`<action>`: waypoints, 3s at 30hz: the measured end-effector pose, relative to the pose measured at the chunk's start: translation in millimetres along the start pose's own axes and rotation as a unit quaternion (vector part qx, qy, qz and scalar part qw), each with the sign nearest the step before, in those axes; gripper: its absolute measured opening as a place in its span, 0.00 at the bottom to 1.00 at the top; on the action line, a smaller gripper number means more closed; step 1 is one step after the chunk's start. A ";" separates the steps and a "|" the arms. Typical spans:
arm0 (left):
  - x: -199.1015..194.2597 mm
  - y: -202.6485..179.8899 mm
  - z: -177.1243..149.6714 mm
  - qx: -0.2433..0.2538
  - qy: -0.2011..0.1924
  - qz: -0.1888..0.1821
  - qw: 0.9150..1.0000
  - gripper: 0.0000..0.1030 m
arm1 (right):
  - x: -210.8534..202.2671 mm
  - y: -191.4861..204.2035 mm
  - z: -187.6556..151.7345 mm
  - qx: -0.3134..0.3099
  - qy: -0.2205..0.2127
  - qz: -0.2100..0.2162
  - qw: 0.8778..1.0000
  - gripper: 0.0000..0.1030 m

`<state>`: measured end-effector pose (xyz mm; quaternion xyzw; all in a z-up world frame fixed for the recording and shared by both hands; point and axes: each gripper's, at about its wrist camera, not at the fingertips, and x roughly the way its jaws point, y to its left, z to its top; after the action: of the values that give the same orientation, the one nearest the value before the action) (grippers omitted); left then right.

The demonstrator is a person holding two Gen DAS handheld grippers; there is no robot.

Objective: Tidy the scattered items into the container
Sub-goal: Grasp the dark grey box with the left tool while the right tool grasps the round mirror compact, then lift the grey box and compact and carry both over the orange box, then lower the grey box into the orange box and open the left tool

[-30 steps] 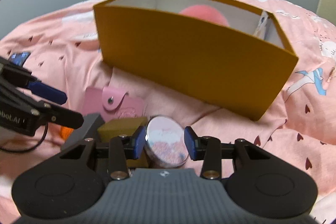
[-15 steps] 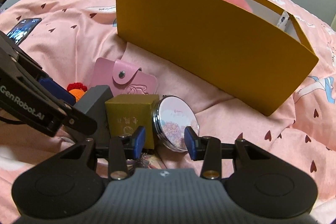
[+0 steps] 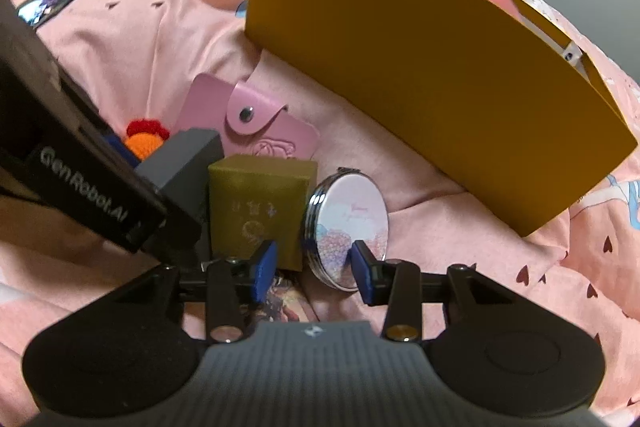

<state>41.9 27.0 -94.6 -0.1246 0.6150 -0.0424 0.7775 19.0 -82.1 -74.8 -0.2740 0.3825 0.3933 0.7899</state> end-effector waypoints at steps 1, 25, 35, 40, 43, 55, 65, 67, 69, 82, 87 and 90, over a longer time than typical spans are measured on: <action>-0.6 0.2 -0.1 0.000 -0.001 -0.001 1.000 0.49 | 0.0 0.6 -1.0 -0.001 0.000 -0.002 1.000 0.35; -14.6 4.8 -1.9 0.000 -0.032 -0.008 0.999 0.43 | -8.6 -31.1 0.1 0.087 -0.027 -0.036 0.995 0.14; -34.4 2.2 -2.3 0.008 -0.080 0.004 0.997 0.36 | -28.2 -39.9 1.3 0.116 -0.047 -0.017 0.992 0.14; -44.1 -1.3 -2.4 0.014 -0.100 0.010 0.995 0.36 | -39.7 -45.3 4.3 0.126 -0.061 -0.010 0.990 0.14; -56.1 -6.7 -1.6 0.025 -0.130 0.021 0.991 0.36 | -48.0 -49.2 7.3 0.132 -0.072 -0.003 0.989 0.14; -106.8 -32.6 17.0 0.076 -0.238 0.014 0.968 0.36 | -98.2 -64.5 35.3 0.110 -0.149 0.006 0.983 0.14; -141.7 -56.9 57.5 0.104 -0.329 0.005 0.938 0.36 | -126.1 -76.8 74.4 0.060 -0.215 -0.022 0.974 0.14; -144.6 -59.8 68.1 0.104 -0.345 0.007 0.933 0.36 | -127.3 -81.5 82.9 0.056 -0.225 -0.027 0.972 0.14; -144.1 -62.8 79.5 0.101 -0.359 0.013 0.928 0.36 | -124.9 -87.1 91.4 0.055 -0.231 -0.033 0.971 0.14; -103.0 -68.5 137.7 0.068 -0.395 0.018 0.916 0.36 | -69.0 -127.6 131.6 0.069 -0.216 -0.092 0.970 0.14; -82.6 -65.7 155.0 0.054 -0.386 0.016 0.921 0.36 | -39.2 -137.5 142.4 0.076 -0.187 -0.105 0.974 0.14; -69.0 -65.2 160.9 0.047 -0.378 0.015 0.925 0.36 | -25.2 -142.3 145.4 0.072 -0.178 -0.113 0.975 0.14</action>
<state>186.5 2.0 20.9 -0.0853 0.2747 -0.0099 0.9577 183.7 -62.7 45.7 -0.1837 0.2299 0.3157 0.9021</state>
